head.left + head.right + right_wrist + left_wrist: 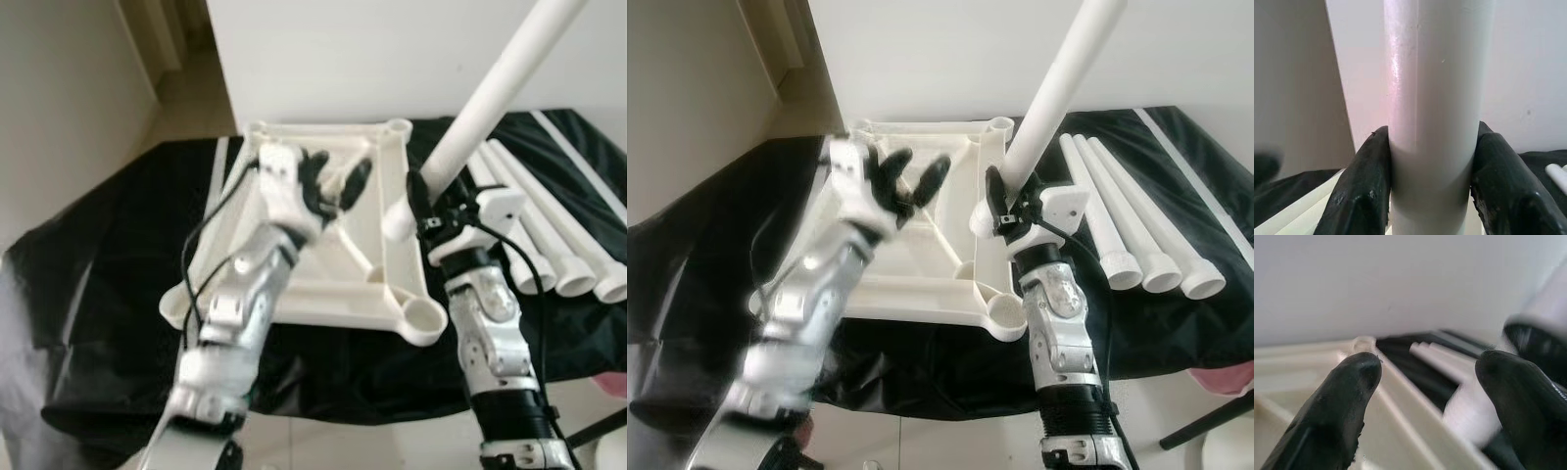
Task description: Building children table
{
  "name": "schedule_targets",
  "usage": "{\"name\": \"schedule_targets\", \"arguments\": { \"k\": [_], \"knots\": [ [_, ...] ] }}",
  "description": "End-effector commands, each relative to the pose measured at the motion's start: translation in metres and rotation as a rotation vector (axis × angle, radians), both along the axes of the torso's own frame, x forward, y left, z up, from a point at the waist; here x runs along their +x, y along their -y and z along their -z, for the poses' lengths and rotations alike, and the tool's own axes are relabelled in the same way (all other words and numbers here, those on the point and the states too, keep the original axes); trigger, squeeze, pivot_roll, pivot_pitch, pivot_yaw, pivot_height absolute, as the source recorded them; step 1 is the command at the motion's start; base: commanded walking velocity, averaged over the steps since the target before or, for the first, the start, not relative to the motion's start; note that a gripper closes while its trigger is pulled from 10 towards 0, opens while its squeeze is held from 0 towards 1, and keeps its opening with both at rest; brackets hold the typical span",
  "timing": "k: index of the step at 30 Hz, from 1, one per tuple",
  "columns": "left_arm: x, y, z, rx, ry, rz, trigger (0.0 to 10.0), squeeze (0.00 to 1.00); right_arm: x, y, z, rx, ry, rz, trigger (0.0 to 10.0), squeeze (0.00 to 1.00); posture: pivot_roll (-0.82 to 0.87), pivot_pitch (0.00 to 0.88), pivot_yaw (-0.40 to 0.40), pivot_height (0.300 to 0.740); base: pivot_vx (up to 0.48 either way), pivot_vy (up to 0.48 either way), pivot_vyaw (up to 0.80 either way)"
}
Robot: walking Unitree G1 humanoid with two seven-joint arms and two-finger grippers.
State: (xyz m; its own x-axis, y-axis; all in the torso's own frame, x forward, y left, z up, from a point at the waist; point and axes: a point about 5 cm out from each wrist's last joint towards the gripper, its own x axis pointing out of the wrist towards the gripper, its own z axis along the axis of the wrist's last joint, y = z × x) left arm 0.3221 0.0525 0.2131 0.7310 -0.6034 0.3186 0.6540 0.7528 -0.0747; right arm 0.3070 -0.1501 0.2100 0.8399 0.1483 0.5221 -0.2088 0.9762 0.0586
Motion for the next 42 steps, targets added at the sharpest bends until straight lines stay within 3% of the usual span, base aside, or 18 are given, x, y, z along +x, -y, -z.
{"name": "schedule_targets", "arguments": {
  "k": [1, 3, 10, 11, 13, 14, 15, 17, 20, 23, 26, 33, 35, 39, 42],
  "knots": [
    [-0.012, 0.004, 0.001, 0.100, 0.093, 0.147, 10.0, 0.00, 0.001, 0.000, -0.004, 0.002, 0.019, 0.008, 10.0, 0.00, -0.06, 0.005, 0.049, 0.740, 0.000, 0.000, 0.00],
    [-0.014, 0.003, 0.017, 0.200, 0.066, 0.185, 10.0, 0.00, 0.003, 0.001, -0.004, 0.001, 0.019, 0.011, 10.0, 0.00, -0.06, 0.004, 0.048, 0.740, 0.000, 0.000, 0.00],
    [-0.017, 0.002, 0.035, 0.340, 0.040, 0.232, 10.0, 0.00, 0.004, 0.001, -0.004, 0.000, 0.019, 0.013, 10.0, 0.00, -0.05, 0.004, 0.046, 0.740, 0.000, 0.000, 0.00],
    [-0.018, 0.001, 0.044, 0.443, 0.055, 0.229, 10.0, 0.00, 0.004, 0.000, -0.005, -0.009, 0.023, 0.013, 10.0, 0.00, -0.05, 0.003, 0.047, 0.740, 0.000, 0.000, 0.00],
    [-0.018, 0.001, 0.044, 0.443, 0.055, 0.229, 10.0, 0.00, 0.004, 0.000, -0.005, -0.009, 0.023, 0.013, 10.0, 0.00, -0.05, 0.003, 0.047, 0.740, 0.000, 0.000, 0.00],
    [-0.021, -0.001, 0.053, 0.532, 0.069, 0.248, 10.0, 0.00, 0.004, 0.001, -0.005, -0.016, 0.026, 0.015, 10.0, 0.00, -0.05, 0.006, 0.048, 0.740, 0.000, 0.000, 0.00],
    [-0.021, -0.001, 0.053, 0.532, 0.069, 0.248, 10.0, 0.00, 0.004, 0.001, -0.005, -0.016, 0.026, 0.015, 10.0, 0.00, -0.05, 0.006, 0.048, 0.740, 0.000, 0.000, 0.00],
    [-0.028, -0.006, 0.064, 0.619, 0.070, 0.296, 10.0, 0.00, 0.005, 0.003, -0.007, -0.025, 0.033, 0.024, 10.0, 0.00, -0.05, 0.008, 0.050, 0.740, 0.000, 0.000, 0.00],
    [-0.033, -0.008, 0.066, 0.625, 0.056, 0.326, 10.0, 0.00, 0.005, 0.003, -0.007, -0.025, 0.035, 0.028, 10.0, 0.00, -0.05, 0.008, 0.052, 0.740, 0.000, 0.000, 0.00],
    [-0.049, -0.018, 0.070, 0.629, -0.012, 0.468, 10.0, 0.00, 0.006, 0.006, -0.008, -0.027, 0.037, 0.034, 10.0, 0.00, -0.05, 0.011, 0.052, 0.740, 0.000, 0.000, 0.00],
    [-0.051, -0.020, 0.072, 0.638, -0.036, 0.493, 10.0, 0.00, 0.006, 0.006, -0.008, -0.026, 0.037, 0.034, 10.0, 0.00, -0.05, 0.011, 0.052, 0.740, 0.000, 0.000, 0.00],
    [-0.043, -0.023, 0.085, 0.754, -0.031, 0.438, 10.0, 0.00, 0.006, 0.005, -0.008, -0.028, 0.037, 0.034, 10.0, 0.00, -0.05, 0.011, 0.053, 0.740, 0.000, 0.000, 0.00],
    [-0.031, -0.023, 0.092, 0.806, -0.038, 0.329, 10.0, 0.00, 0.006, 0.005, -0.008, -0.030, 0.038, 0.035, 10.0, 0.00, -0.05, 0.012, 0.055, 0.740, 0.000, 0.000, 0.00],
    [-0.028, -0.022, 0.094, 0.828, -0.051, 0.300, 10.0, 0.00, 0.006, 0.005, -0.008, -0.032, 0.039, 0.036, 10.0, 0.00, -0.06, 0.012, 0.054, 0.740, 0.000, 0.000, 0.00],
    [-0.030, -0.010, 0.094, 0.829, -0.054, 0.328, 10.0, 0.00, 0.007, 0.005, -0.009, -0.036, 0.039, 0.034, 10.0, 0.00, -0.06, 0.009, 0.054, 0.740, 0.000, 0.000, 0.00]
  ]
}}
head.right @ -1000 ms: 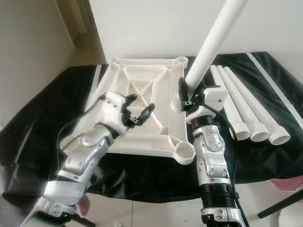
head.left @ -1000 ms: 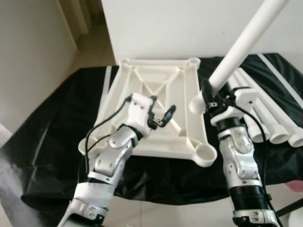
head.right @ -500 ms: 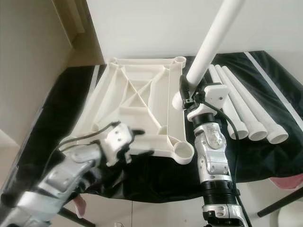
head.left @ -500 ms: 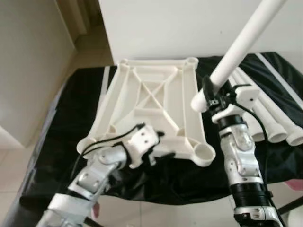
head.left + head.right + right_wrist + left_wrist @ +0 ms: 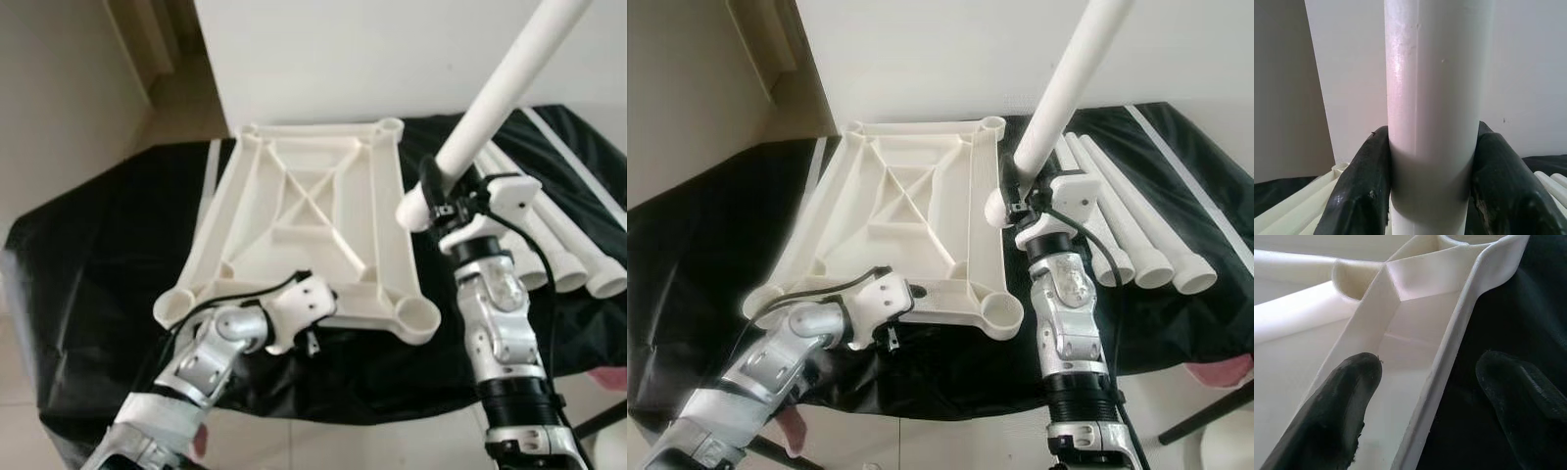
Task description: Building children table
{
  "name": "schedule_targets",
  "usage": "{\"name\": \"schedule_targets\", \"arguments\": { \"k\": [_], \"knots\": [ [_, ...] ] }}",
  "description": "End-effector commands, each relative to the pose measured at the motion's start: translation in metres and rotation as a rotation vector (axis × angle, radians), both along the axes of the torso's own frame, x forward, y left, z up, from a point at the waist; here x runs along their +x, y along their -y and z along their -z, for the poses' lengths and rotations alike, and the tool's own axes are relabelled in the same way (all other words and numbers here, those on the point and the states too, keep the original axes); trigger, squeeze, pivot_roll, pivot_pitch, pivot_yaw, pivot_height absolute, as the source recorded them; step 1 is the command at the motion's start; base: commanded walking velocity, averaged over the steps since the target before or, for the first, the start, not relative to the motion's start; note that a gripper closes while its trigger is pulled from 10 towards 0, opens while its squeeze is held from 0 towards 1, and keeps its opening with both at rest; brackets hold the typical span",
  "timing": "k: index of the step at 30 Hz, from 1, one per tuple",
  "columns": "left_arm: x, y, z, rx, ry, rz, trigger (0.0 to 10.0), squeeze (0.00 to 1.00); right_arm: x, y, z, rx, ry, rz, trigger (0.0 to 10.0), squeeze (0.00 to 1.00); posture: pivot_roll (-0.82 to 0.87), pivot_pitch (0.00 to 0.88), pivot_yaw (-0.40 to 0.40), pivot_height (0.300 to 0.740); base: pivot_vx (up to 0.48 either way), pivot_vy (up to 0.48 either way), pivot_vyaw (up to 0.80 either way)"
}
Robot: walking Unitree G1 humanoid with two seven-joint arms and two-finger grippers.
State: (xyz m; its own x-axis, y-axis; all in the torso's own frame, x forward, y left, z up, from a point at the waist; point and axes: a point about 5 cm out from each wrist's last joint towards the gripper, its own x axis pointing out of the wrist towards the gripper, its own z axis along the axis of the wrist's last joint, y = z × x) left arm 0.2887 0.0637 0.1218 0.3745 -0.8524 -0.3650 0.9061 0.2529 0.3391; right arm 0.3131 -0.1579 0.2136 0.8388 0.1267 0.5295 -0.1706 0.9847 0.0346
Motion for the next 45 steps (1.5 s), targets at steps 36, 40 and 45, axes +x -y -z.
{"name": "schedule_targets", "arguments": {
  "k": [36, 40, 45],
  "knots": [
    [0.043, 0.079, -0.018, -0.092, 0.093, -0.396, 10.0, 0.00, -0.004, -0.003, 0.003, -0.029, -0.007, -0.028, 10.0, 0.00, -0.10, 0.000, 0.071, 0.740, 0.000, 0.000, 0.00],
    [0.041, 0.075, -0.019, -0.136, 0.070, -0.419, 10.0, 0.00, -0.011, -0.003, 0.011, -0.041, -0.029, -0.039, 10.0, 0.00, -0.10, 0.000, 0.069, 0.740, 0.000, 0.000, 0.00],
    [0.047, 0.066, -0.016, -0.136, 0.075, -0.466, 10.0, 0.00, -0.014, -0.004, 0.016, -0.042, -0.046, -0.047, 10.0, 0.00, -0.09, 0.000, 0.065, 0.740, 0.000, 0.000, 0.00]
  ]
}}
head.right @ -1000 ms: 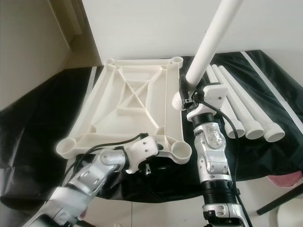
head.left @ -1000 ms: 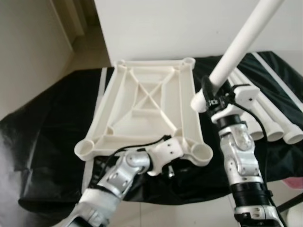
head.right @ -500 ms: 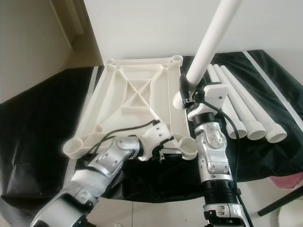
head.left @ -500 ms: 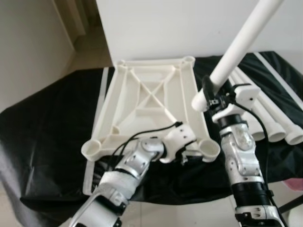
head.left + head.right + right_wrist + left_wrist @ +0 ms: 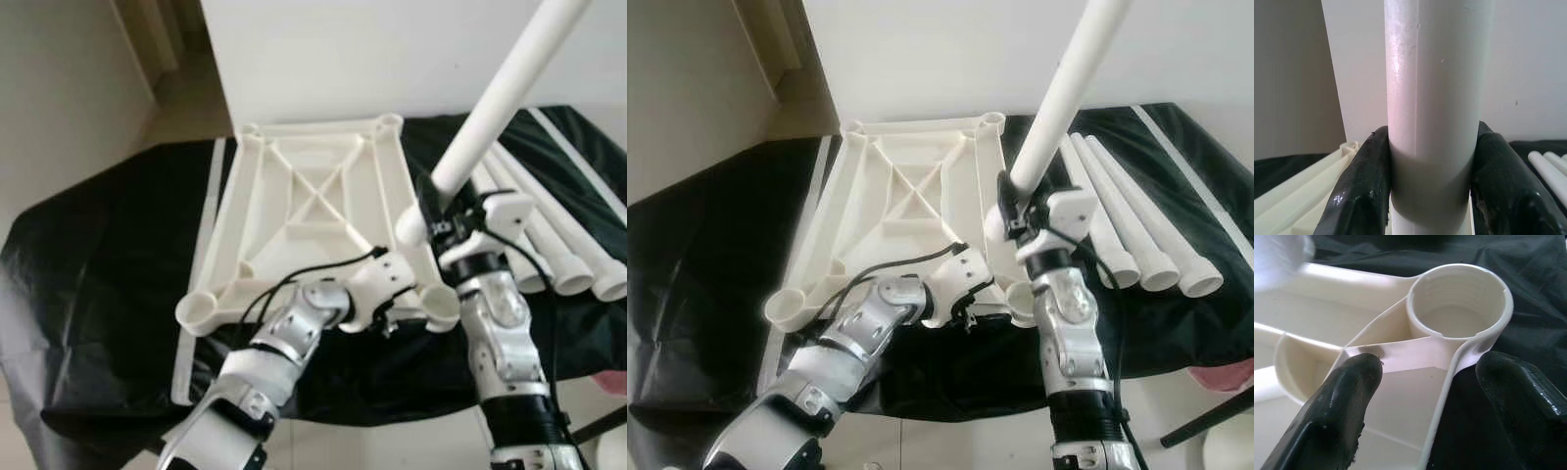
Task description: Building children table
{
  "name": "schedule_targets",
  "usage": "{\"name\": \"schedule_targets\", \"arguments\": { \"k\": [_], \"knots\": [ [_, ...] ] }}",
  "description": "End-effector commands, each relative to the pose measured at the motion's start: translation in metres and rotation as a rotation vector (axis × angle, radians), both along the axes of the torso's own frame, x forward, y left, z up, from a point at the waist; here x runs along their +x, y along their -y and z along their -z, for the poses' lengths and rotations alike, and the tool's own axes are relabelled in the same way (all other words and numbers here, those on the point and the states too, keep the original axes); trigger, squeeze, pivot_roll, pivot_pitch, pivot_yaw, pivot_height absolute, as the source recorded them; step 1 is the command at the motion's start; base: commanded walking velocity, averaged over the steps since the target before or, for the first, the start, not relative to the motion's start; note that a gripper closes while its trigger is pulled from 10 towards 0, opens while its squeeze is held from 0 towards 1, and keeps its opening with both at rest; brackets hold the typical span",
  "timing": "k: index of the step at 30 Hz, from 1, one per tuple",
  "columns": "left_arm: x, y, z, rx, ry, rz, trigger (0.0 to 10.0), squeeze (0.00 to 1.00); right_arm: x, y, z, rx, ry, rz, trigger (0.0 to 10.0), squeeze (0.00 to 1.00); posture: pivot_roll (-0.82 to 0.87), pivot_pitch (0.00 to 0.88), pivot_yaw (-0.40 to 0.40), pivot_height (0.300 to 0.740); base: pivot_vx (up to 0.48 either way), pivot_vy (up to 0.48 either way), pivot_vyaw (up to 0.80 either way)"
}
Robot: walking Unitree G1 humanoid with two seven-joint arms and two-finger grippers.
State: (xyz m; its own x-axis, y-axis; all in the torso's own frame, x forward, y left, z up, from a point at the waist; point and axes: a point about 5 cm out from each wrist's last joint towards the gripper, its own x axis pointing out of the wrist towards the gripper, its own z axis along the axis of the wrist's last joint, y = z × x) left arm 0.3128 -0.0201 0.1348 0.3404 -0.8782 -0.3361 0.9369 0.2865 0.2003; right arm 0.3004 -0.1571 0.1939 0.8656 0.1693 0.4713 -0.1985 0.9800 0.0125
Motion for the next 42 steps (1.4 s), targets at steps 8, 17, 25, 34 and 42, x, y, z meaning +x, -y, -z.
{"name": "schedule_targets", "arguments": {
  "k": [8, 17, 25, 34, 42],
  "knots": [
    [0.045, -0.028, -0.016, 0.018, 0.289, -0.616, 10.0, 0.00, 0.000, -0.004, -0.006, -0.007, 0.018, -0.025, 10.0, 0.00, -0.09, 0.000, 0.058, 0.740, 0.000, 0.000, 0.00],
    [0.040, -0.025, -0.028, -0.114, 0.226, -0.554, 10.0, 0.00, -0.005, -0.003, -0.004, -0.016, 0.013, -0.025, 10.0, 0.00, -0.10, 0.000, 0.061, 0.740, 0.000, 0.000, 0.00],
    [-0.003, -0.029, -0.040, -0.338, 0.203, -0.118, 10.0, 0.00, -0.017, -0.004, -0.003, -0.022, 0.019, -0.013, 10.0, 0.00, -0.09, 0.000, 0.054, 0.740, 0.000, 0.000, 0.00],
    [-0.012, -0.054, -0.035, -0.337, 0.166, -0.081, 10.0, 0.00, -0.032, 0.002, 0.000, -0.035, 0.004, 0.045, 10.0, 0.00, -0.09, 0.006, 0.048, 0.740, 0.000, 0.000, 0.00],
    [-0.019, -0.064, -0.037, -0.348, 0.102, -0.085, 10.0, 0.00, -0.044, 0.010, 0.007, -0.056, -0.040, 0.132, 10.0, 0.00, -0.08, 0.026, 0.049, 0.740, 0.000, 0.000, 0.00]
  ]
}}
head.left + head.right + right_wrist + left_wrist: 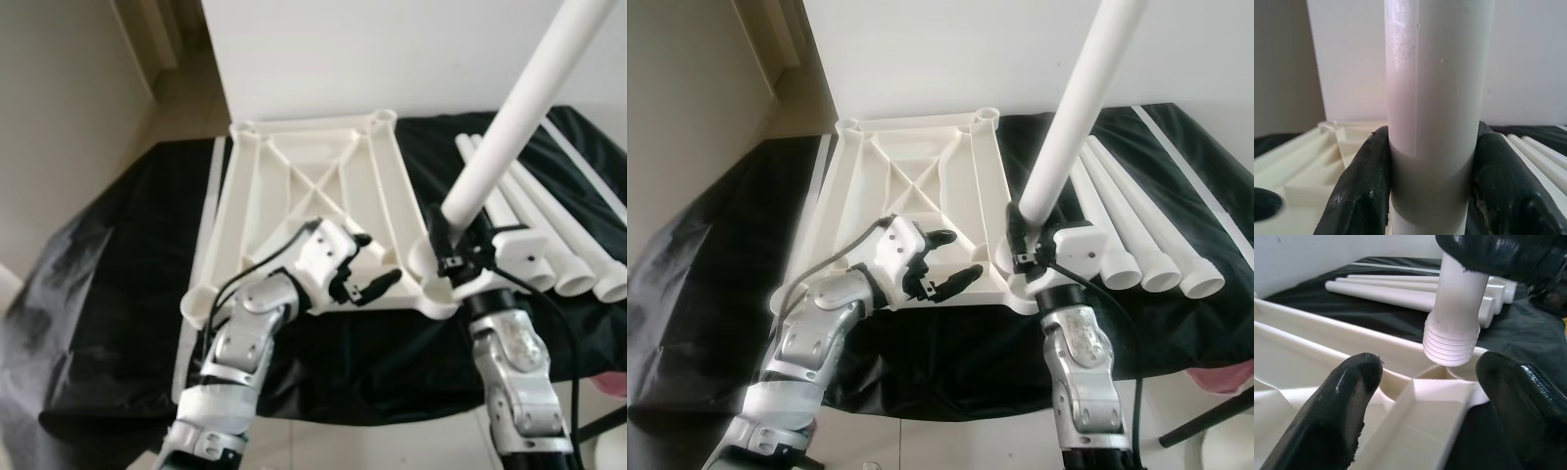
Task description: Building children table
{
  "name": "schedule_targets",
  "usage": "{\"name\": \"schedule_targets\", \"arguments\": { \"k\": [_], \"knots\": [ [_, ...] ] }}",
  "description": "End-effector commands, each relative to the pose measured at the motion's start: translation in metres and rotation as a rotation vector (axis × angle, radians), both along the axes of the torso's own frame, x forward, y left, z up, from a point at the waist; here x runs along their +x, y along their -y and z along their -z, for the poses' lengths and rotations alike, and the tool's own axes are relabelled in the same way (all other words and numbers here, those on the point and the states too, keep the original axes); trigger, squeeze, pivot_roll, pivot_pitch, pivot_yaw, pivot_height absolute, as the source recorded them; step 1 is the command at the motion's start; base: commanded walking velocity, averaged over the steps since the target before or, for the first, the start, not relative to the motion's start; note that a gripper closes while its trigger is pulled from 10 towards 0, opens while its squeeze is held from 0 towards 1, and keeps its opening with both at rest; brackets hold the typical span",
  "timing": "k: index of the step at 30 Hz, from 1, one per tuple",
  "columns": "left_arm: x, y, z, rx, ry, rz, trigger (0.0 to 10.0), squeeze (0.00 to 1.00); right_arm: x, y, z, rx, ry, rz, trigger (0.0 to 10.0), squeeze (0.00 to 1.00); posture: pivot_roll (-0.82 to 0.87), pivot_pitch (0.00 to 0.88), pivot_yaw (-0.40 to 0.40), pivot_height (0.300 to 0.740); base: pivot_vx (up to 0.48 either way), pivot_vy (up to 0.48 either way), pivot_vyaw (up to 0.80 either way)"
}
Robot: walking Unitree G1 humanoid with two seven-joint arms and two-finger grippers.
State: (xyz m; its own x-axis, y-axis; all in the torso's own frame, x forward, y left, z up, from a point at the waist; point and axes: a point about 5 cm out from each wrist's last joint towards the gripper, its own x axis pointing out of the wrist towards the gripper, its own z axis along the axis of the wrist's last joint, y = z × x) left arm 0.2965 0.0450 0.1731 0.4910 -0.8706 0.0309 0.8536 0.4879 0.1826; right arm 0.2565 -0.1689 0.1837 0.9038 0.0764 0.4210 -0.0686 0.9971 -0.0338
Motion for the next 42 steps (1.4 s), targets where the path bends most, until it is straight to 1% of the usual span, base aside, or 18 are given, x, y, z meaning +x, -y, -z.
{"name": "schedule_targets", "arguments": {
  "k": [1, 4, 8, 10, 13, 19, 20, 21, 23, 25, 32, 35, 36, 37, 38, 42],
  "knots": [
    [-0.008, 0.000, 0.002, 0.004, -0.032, 0.086, 10.0, 0.00, -0.003, 0.000, 0.000, -0.013, -0.010, 0.024, 10.0, 0.00, -0.09, 0.028, 0.050, 0.740, 0.000, 0.000, 0.00],
    [-0.020, -0.002, 0.006, 0.020, -0.045, 0.146, 10.0, 0.00, -0.009, 0.002, 0.004, -0.027, -0.038, 0.055, 10.0, 0.00, -0.09, 0.042, 0.048, 0.740, 0.000, 0.000, 0.00],
    [-0.022, -0.002, 0.008, 0.028, -0.050, 0.161, 10.0, 0.00, -0.011, 0.002, 0.005, -0.028, -0.041, 0.056, 10.0, 0.00, -0.09, 0.042, 0.048, 0.740, 0.000, 0.000, 0.00],
    [-0.028, 0.000, 0.011, 0.055, -0.055, 0.186, 10.0, 0.00, -0.015, 0.000, 0.009, -0.027, -0.063, 0.048, 10.0, 0.00, -0.09, 0.050, 0.048, 0.740, 0.000, 0.000, 0.00],
    [-0.032, 0.003, 0.012, 0.065, -0.062, 0.201, 10.0, 0.00, -0.017, -0.002, 0.013, -0.032, -0.074, 0.037, 10.0, 0.00, -0.09, 0.051, 0.045, 0.740, 0.000, 0.000, 0.00],
    [-0.033, 0.008, 0.011, 0.071, -0.067, 0.197, 10.0, 0.00, -0.018, -0.005, 0.017, -0.057, -0.083, 0.019, 10.0, 0.00, -0.09, 0.051, 0.043, 0.740, 0.000, 0.000, 0.00],
    [-0.033, 0.010, 0.010, 0.071, -0.066, 0.192, 10.0, 0.00, -0.021, -0.006, 0.021, -0.076, -0.093, 0.010, 10.0, 0.00, -0.09, 0.052, 0.040, 0.740, 0.000, 0.000, 0.00],
    [-0.033, 0.010, 0.010, 0.071, -0.066, 0.192, 10.0, 0.00, -0.021, -0.006, 0.021, -0.076, -0.093, 0.010, 10.0, 0.00, -0.09, 0.052, 0.040, 0.740, 0.000, 0.000, 0.00],
    [-0.032, 0.011, 0.008, 0.060, -0.066, 0.173, 10.0, 0.00, -0.025, -0.004, 0.031, -0.083, -0.124, 0.012, 10.0, 0.00, -0.09, 0.053, 0.038, 0.740, 0.000, 0.000, 0.00],
    [-0.032, 0.011, 0.007, 0.057, -0.067, 0.165, 10.0, 0.00, -0.027, -0.003, 0.034, -0.082, -0.136, 0.015, 10.0, 0.00, -0.09, 0.053, 0.038, 0.740, 0.000, 0.000, 0.00],
    [-0.032, 0.015, 0.006, 0.056, -0.071, 0.170, 10.0, 0.00, -0.025, -0.003, 0.039, -0.083, -0.151, -0.012, 10.0, 0.00, -0.10, 0.053, 0.041, 0.740, 0.000, 0.000, 0.00],
    [-0.032, 0.015, 0.005, 0.053, -0.069, 0.167, 10.0, 0.00, -0.024, -0.002, 0.046, -0.103, -0.179, -0.075, 10.0, 0.00, -0.10, 0.054, 0.048, 0.740, 0.000, 0.000, 0.00],
    [-0.032, 0.015, 0.005, 0.053, -0.069, 0.167, 10.0, 0.00, -0.024, -0.002, 0.046, -0.103, -0.179, -0.075, 10.0, 0.00, -0.10, 0.054, 0.048, 0.740, 0.000, 0.000, 0.00],
    [-0.031, 0.016, 0.004, 0.053, -0.066, 0.166, 10.0, 0.00, -0.021, -0.002, 0.049, -0.081, -0.211, -0.110, 10.0, 0.00, -0.10, 0.054, 0.048, 0.740, 0.000, 0.000, 0.00],
    [-0.031, 0.016, 0.003, 0.053, -0.066, 0.167, 10.0, 0.00, -0.019, -0.001, 0.050, -0.061, -0.222, -0.111, 10.0, 0.00, -0.09, 0.056, 0.051, 0.740, 0.000, 0.000, 0.00],
    [-0.031, 0.016, 0.003, 0.053, -0.066, 0.167, 10.0, 0.00, -0.017, -0.001, 0.051, -0.031, -0.236, -0.109, 10.0, 0.00, -0.09, 0.057, 0.050, 0.740, 0.000, 0.000, 0.00]
  ]
}}
